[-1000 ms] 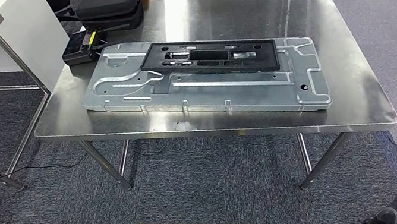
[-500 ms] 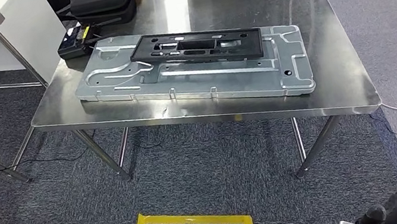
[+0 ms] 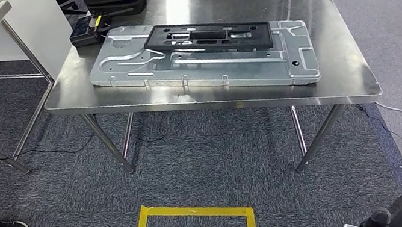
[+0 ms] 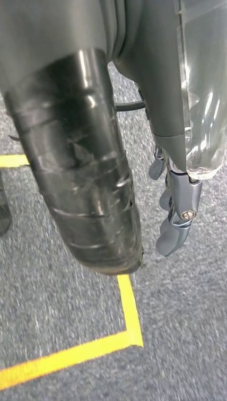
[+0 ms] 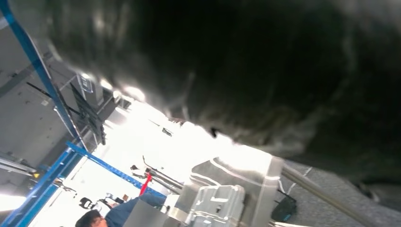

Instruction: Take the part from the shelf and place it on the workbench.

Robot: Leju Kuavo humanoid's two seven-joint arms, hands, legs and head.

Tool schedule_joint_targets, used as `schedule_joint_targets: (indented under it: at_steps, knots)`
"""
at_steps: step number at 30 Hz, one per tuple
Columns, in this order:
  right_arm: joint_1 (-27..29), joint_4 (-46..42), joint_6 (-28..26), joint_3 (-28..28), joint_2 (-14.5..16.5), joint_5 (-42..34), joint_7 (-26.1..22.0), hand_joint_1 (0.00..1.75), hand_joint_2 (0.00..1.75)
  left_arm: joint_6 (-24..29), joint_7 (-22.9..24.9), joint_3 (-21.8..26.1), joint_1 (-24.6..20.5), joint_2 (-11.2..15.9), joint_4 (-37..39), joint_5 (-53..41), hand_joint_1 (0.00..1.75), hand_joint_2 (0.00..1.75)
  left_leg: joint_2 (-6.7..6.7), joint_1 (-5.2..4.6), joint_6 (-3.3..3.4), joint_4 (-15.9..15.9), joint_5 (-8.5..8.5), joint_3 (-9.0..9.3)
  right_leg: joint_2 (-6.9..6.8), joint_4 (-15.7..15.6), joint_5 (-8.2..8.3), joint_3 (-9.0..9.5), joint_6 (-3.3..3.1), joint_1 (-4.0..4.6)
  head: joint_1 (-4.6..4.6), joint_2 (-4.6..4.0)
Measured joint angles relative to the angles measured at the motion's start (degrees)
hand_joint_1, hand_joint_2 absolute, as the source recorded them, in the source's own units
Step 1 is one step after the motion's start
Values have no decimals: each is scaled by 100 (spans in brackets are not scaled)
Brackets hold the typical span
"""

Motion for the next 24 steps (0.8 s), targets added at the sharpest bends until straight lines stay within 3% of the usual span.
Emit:
schedule_joint_targets:
  at_steps: [1, 3, 5, 8, 9, 11, 13, 14, 15, 16, 18, 20, 24]
  knots:
    - [0, 11, 0, -3, 0, -8, 4, 0, 0, -1, 1, 1, 1, 0, 0, 0, 0, 0, -1, -1, -9, 32, 35, -72, 0, -182, 135, 187, -10, 1, 1, 1]
    - [-3, 28, 0, -5, 0, -46, 37, 0, 0, -3, 1, 3, 1, -3, 0, 1, 0, 0, -7, -9, -39, 112, 87, -199, -1, -959, 367, 755, -58, 15, 0, 1]
    - [-4, 49, 0, -5, -2, -120, 101, 0, 0, -7, 2, 4, 1, -8, 0, 3, 0, 0, -11, -22, -94, 175, 129, -278, 0, -1541, 376, 1105, -115, 43, -2, 1]
    - [8, 120, 0, -5, -9, -210, 215, 0, 0, -8, 2, 10, 5, -11, 0, 19, 0, 0, -14, -24, -206, 196, 190, -329, -2, -1697, 399, 1088, -223, 41, -1, 1]
    - [11, 153, 0, -5, -11, -222, 240, 0, 0, -8, 1, 13, 8, -11, 0, 27, 0, 0, -24, -19, -245, 259, 124, -367, -6, -1715, 442, 1057, -271, 27, -4, 1]
    - [13, 216, 1, -5, -14, -239, 271, 0, 0, -9, -3, 17, 12, -11, 0, 48, 0, 0, -44, 4, -311, 714, -262, -552, -25, -1740, 525, 973, -344, 6, -7, 0]
    - [14, 303, 1, -11, -16, -263, 342, 0, 0, -10, -7, 22, 18, -11, 0, 67, 0, 0, -51, 28, -364, 1454, -714, -796, -34, -1730, 592, 875, -364, 9, -11, -1]
    - [15, 376, 1, -28, -19, -282, 400, 0, 0, -10, -8, 25, 22, -12, 0, 73, 0, 0, -50, 40, -382, 1706, -811, -845, -35, -1721, 621, 832, -358, 10, -11, -1]
    - [15, 476, 3, -63, -23, -305, 467, 0, 0, -9, -8, 28, 26, -12, 0, 80, 0, 0, -50, 51, -394, 1753, -791, -792, -35, -1710, 644, 795, -347, 9, -11, -1]
    - [13, 603, 10, -118, -28, -337, 521, 0, 0, -7, -8, 32, 29, -12, 0, 86, 0, 0, -49, 60, -397, 1566, -672, -620, -34, -1698, 660, 770, -335, 7, -12, -1]
    - [-8, 943, 66, -297, -38, -429, 564, 0, 0, -2, -5, 48, 25, -11, 0, 101, 0, 0, -52, 66, -375, 748, -383, -73, -34, -1672, 679, 741, -306, 8, -12, -1]
    - [-68, 1395, 211, -544, -41, -501, 523, 0, 0, 4, 2, 81, 21, -12, 0, 120, 0, 0, -58, 48, -323, 142, -281, 289, -33, -1651, 705, 723, -255, 22, -9, -1]
    - [-453, 2968, 603, -1338, -19, -594, 212, 0, 0, 20, 48, 130, 27, -18, 0, 145, 0, 0, -48, 48, -157, -34, -243, 317, -24, -1608, 707, 694, -118, 25, -7, 1]
